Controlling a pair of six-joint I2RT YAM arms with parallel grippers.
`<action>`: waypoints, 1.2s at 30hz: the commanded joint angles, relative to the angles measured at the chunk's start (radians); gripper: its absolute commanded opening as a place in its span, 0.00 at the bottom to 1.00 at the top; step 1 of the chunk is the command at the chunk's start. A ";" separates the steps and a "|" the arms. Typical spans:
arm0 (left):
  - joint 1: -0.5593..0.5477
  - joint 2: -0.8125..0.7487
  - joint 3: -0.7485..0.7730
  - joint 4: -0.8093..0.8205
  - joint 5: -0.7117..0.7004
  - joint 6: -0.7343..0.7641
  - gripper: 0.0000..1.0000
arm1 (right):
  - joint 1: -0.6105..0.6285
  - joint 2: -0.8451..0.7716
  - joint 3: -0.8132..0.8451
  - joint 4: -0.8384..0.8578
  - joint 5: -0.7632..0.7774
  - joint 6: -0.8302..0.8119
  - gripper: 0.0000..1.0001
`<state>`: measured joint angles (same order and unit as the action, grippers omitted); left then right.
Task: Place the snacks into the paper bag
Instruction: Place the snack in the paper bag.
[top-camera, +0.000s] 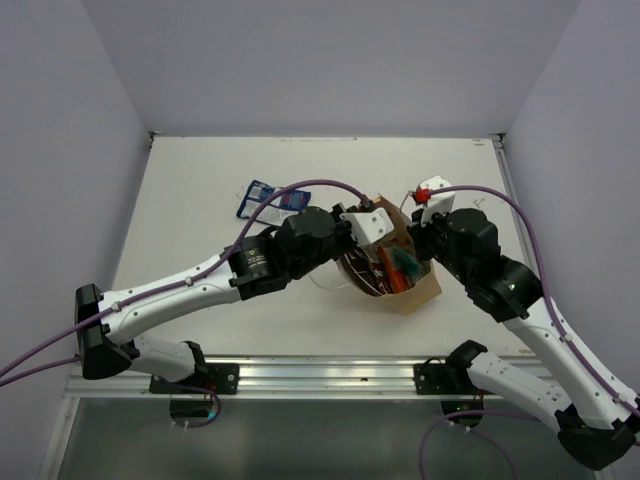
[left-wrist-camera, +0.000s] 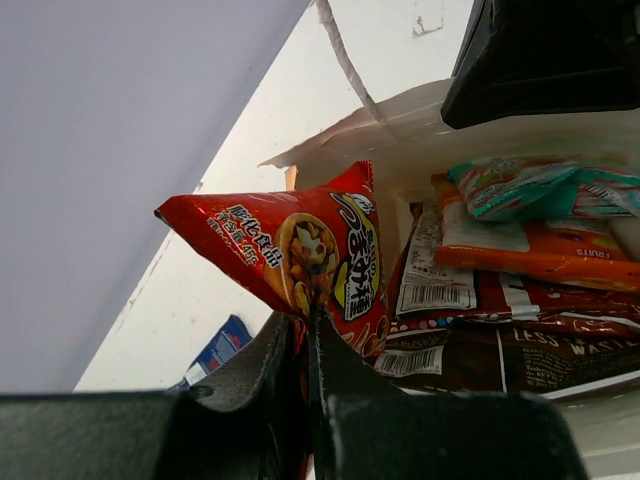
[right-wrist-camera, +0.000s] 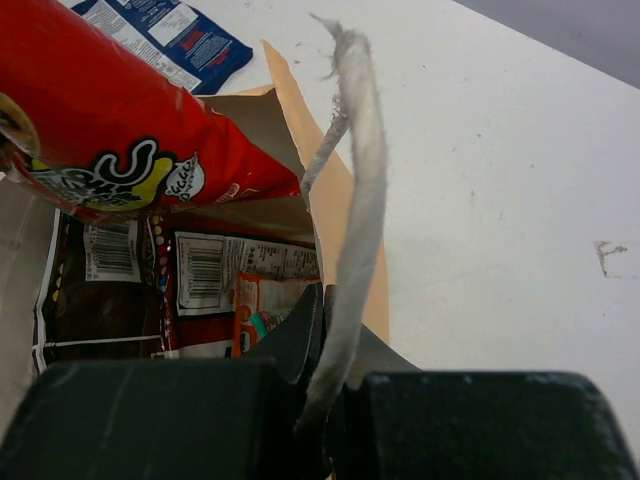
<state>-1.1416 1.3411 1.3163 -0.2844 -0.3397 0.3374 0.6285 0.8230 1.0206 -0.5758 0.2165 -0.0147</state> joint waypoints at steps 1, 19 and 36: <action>-0.006 0.021 0.004 0.106 -0.035 0.051 0.00 | 0.005 -0.018 0.010 0.033 -0.017 0.004 0.00; -0.004 0.210 -0.022 0.246 -0.056 0.080 0.00 | 0.005 -0.027 0.004 0.048 -0.060 0.009 0.00; 0.112 0.231 -0.127 0.366 0.158 -0.075 0.20 | 0.005 -0.027 -0.016 0.062 -0.072 0.007 0.00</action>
<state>-1.0657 1.5806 1.2148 0.0059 -0.2569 0.3256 0.6239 0.8085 1.0069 -0.5686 0.1936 0.0067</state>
